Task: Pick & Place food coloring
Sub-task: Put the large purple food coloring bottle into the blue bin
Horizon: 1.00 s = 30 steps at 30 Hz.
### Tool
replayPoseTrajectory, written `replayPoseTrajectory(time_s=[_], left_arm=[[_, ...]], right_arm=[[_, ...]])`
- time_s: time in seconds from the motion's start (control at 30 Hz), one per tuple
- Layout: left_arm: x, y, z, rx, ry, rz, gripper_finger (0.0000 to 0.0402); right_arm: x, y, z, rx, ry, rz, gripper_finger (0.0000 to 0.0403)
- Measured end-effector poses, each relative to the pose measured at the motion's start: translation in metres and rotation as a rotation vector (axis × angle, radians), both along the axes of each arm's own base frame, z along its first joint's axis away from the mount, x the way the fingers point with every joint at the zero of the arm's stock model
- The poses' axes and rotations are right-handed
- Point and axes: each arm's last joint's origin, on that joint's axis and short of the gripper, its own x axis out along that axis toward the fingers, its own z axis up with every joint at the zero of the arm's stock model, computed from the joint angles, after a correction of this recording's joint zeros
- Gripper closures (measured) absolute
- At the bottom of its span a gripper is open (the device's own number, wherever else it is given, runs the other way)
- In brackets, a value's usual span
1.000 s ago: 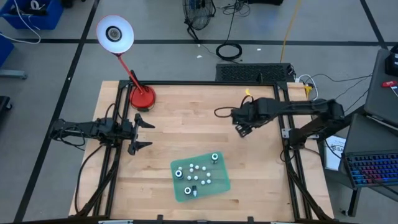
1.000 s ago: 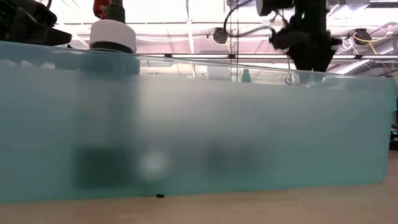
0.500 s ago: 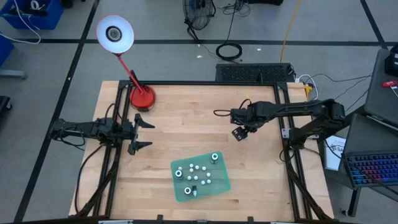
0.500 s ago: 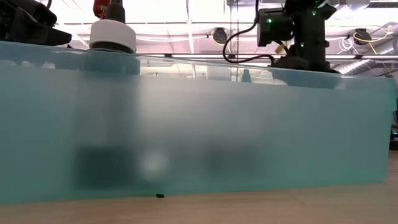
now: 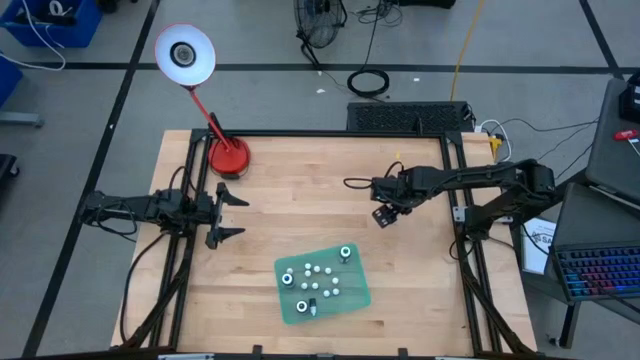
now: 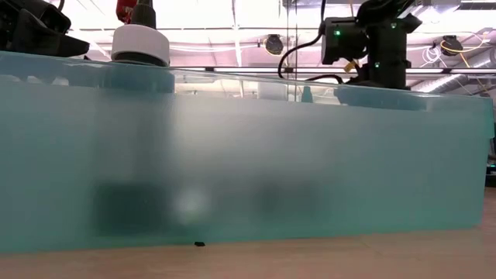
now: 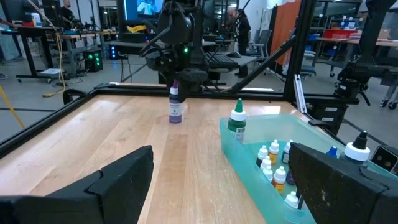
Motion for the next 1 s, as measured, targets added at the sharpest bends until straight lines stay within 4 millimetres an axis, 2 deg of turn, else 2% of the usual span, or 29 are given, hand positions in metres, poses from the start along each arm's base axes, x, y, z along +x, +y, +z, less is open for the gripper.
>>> replayPoseTrajectory(time_s=[0.13, 0.3, 0.57, 0.67, 0.8, 0.9, 1.0], left_arm=[[0.0, 0.0, 0.0, 0.0, 0.0, 0.0, 0.0036], [0.0, 0.0, 0.0, 0.0, 0.0, 0.0, 0.0036], [0.0, 0.0, 0.0, 0.0, 0.0, 0.0, 0.0036], [0.0, 0.0, 0.0, 0.0, 0.0, 0.0, 0.0037], [0.0, 0.0, 0.0, 0.0, 0.0, 0.0, 0.0036], [0.0, 0.0, 0.0, 0.0, 0.0, 0.0, 0.0036], [0.0, 0.0, 0.0, 0.0, 0.0, 0.0, 0.0037]], right_arm=[[0.003, -0.001, 0.0, -0.022, -0.024, 0.0, 0.0197], [0.001, -0.001, 0.0, -0.019, -0.006, 0.039, 0.0269], [0.004, 0.008, 0.005, -0.031, -0.022, 0.165, 0.0269], [0.011, 0.017, 0.027, -0.098, -0.098, 0.212, 0.0269], [0.022, 0.038, 0.074, -0.211, -0.27, 0.287, 0.0269], [0.036, 0.067, 0.115, -0.271, -0.489, 0.42, 0.0269], [0.048, 0.104, 0.144, -0.358, -0.687, 0.577, 0.0269]])
